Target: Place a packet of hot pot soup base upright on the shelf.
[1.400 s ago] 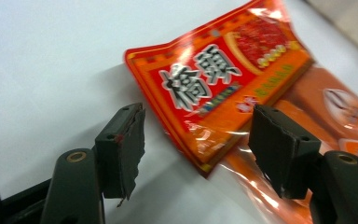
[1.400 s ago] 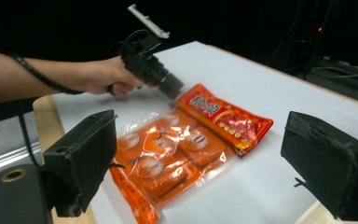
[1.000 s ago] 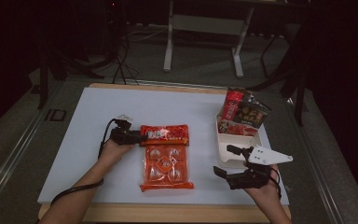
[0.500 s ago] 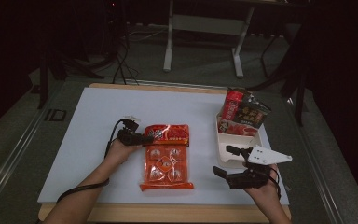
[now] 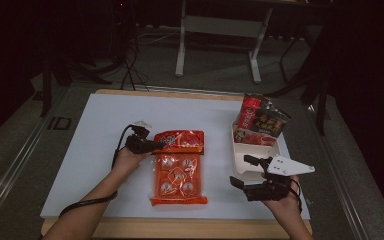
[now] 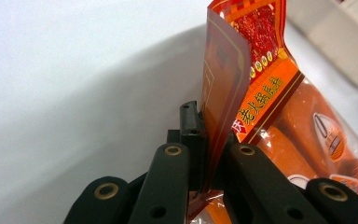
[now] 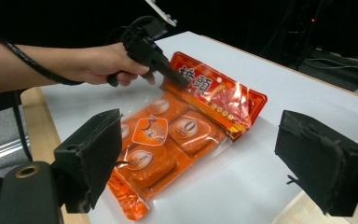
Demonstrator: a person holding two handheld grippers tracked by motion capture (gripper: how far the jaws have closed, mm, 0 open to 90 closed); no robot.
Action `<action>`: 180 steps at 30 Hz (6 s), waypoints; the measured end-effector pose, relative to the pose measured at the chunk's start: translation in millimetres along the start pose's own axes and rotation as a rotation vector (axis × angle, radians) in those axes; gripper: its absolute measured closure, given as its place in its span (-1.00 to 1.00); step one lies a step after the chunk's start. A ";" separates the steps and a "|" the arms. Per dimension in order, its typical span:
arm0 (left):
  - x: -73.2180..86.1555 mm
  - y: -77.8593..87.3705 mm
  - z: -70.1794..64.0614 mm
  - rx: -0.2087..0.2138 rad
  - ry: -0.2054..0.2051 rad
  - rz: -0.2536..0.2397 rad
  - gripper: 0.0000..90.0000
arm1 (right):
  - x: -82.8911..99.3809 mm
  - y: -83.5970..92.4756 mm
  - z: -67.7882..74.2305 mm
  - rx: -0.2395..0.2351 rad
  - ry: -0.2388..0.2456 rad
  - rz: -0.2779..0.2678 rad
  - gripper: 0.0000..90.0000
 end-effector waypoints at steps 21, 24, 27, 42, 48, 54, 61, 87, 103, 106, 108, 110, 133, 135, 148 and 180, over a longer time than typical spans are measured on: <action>-27.8 37.4 -35.4 0.070 -0.081 -0.099 0.98 | -14.7 -5.9 -5.0 0.005 0.005 -0.015 -0.62; -30.3 41.9 -40.5 0.086 -0.093 -0.109 0.98 | -16.1 -10.4 -4.5 0.002 0.013 -0.008 -0.60; -33.1 46.9 -47.2 0.100 -0.103 -0.122 0.99 | -16.6 -14.8 -5.0 0.006 0.013 -0.006 -0.60; -39.0 66.6 -73.1 0.171 -0.153 -0.176 0.99 | -27.8 -41.5 -15.5 0.026 -0.021 -0.029 -0.57; -39.5 73.0 -82.1 0.191 -0.178 -0.188 0.99 | -27.4 -59.4 -18.2 0.019 -0.036 -0.002 -0.57; -38.0 82.8 -93.6 0.213 -0.209 -0.204 0.99 | -21.9 -77.0 -18.5 -0.004 -0.060 0.023 -0.53; -32.6 94.1 -105.2 0.249 -0.226 -0.226 0.99 | -18.3 -87.3 -14.3 -0.052 -0.063 0.040 -0.36; -32.7 98.3 -116.5 0.255 -0.240 -0.213 0.98 | -1.1 -94.3 0.0 -0.225 -0.084 0.179 0.99; -49.4 121.9 -134.6 0.302 -0.290 -0.273 0.97 | -35.4 -73.2 14.8 -0.239 -0.028 0.124 1.00; -50.3 122.3 -134.4 0.304 -0.288 -0.277 0.95 | -41.9 -71.5 15.2 -0.226 -0.014 0.105 1.00; -53.4 123.6 -132.7 0.321 -0.281 -0.312 0.90 | -52.7 -69.3 15.0 -0.214 0.003 0.085 1.00; -54.4 123.5 -130.6 0.331 -0.266 -0.327 0.82 | -58.7 -68.1 15.6 -0.212 0.020 0.078 1.00; -30.9 115.6 -112.4 0.226 -0.192 -0.362 -0.98 | -106.1 -53.3 2.2 -0.156 0.053 -0.024 1.00; -28.7 115.4 -111.4 0.230 -0.189 -0.366 -0.98 | -110.0 -52.0 0.5 -0.151 0.053 -0.036 1.00; 15.3 112.2 -94.6 0.223 -0.253 -0.379 -0.98 | -164.4 -14.9 -41.0 -0.013 0.072 -0.130 1.00; 49.2 112.2 -72.5 0.179 -0.193 -0.381 -0.98 | -89.5 35.5 -111.3 0.152 -0.091 -0.042 1.00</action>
Point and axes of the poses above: each handheld gripper's, and its own axes: y roughly backward along the jaws, x roughly out of its underside, z roughly to its left, the point moved 4 cm from there along -y, roughly forward along the jaws, and after that the axes turned 11 degrees about -z, right-handed, at the moved point
